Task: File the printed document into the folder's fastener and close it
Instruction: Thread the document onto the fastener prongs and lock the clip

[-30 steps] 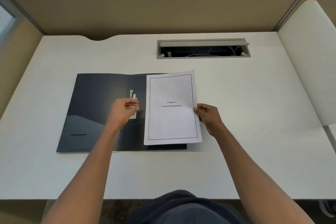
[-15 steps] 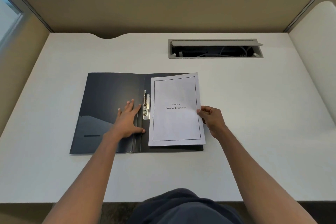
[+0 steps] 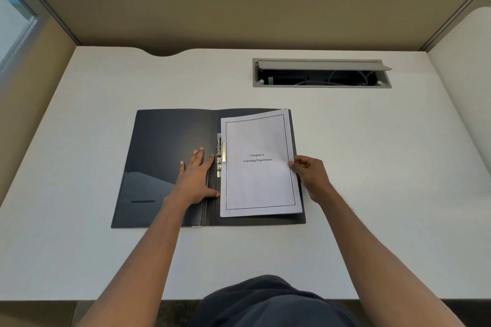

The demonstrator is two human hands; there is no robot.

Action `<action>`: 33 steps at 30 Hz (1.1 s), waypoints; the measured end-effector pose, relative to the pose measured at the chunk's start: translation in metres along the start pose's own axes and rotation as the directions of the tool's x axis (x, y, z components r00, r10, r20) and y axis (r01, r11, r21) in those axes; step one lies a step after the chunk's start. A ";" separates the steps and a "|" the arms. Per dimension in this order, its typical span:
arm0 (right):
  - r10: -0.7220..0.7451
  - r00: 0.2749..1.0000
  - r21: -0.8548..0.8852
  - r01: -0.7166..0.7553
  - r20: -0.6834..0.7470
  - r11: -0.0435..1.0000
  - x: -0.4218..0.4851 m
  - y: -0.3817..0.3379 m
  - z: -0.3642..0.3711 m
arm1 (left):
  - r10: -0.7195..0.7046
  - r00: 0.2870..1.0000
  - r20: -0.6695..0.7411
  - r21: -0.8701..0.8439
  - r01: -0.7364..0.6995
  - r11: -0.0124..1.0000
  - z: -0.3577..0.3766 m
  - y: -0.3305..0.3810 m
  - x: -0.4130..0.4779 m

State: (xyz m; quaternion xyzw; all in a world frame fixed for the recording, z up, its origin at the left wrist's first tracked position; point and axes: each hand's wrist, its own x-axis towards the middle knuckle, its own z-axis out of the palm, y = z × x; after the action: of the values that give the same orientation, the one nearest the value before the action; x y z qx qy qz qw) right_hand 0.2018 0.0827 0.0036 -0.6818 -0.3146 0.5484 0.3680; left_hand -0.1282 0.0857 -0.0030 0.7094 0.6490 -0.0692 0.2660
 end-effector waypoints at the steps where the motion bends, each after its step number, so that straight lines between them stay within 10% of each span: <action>1: 0.001 1.000 -0.001 -0.001 0.000 1.000 0.000 0.000 0.001 | 0.000 1.000 0.001 0.003 0.000 1.000 0.000 0.000 0.000; 10: 0.006 1.000 -0.169 -0.010 -0.024 0.986 -0.001 0.001 0.005 | 0.010 0.999 0.033 -0.024 -0.010 1.000 -0.008 0.002 0.002; 20: -0.143 0.989 -0.516 0.105 -0.034 0.850 0.000 -0.007 0.014 | -0.076 0.947 -0.312 -0.343 -0.038 0.938 -0.038 0.034 0.033; 33: -0.196 0.973 -0.609 0.084 -0.120 0.789 0.004 -0.018 0.017 | -0.100 0.973 -0.207 -0.406 0.008 0.914 -0.074 0.040 0.105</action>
State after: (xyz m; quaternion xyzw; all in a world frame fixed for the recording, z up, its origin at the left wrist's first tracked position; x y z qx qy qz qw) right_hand 0.1856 0.0983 0.0150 -0.7837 -0.4876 0.3290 0.1996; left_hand -0.0927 0.2125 0.0242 0.6244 0.6946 0.1386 0.3293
